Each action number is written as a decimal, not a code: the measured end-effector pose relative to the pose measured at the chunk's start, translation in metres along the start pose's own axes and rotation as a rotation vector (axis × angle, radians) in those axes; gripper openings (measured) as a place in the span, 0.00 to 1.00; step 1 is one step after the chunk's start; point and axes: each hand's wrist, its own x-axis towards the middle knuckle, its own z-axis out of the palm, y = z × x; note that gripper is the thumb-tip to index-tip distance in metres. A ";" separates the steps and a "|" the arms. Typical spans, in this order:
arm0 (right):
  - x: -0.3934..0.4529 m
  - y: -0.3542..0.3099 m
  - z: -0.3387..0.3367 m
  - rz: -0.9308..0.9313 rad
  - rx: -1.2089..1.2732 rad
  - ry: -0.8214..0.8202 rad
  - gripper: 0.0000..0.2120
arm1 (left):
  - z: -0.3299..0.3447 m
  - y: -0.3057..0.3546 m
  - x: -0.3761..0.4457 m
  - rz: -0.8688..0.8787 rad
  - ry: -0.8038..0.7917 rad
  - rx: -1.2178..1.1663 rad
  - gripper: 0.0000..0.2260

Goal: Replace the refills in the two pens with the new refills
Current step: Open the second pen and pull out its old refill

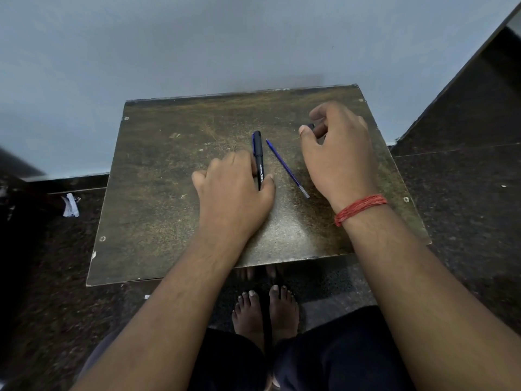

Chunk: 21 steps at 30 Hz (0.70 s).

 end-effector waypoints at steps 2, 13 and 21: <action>0.000 -0.001 0.001 -0.005 0.011 -0.009 0.08 | 0.000 0.000 0.000 -0.009 -0.013 0.002 0.10; 0.000 0.002 0.002 0.009 0.090 -0.030 0.07 | -0.008 -0.004 0.005 -0.106 0.131 -0.207 0.09; -0.003 -0.006 0.006 0.143 0.602 -0.104 0.11 | -0.004 0.012 -0.004 0.143 0.118 -0.360 0.06</action>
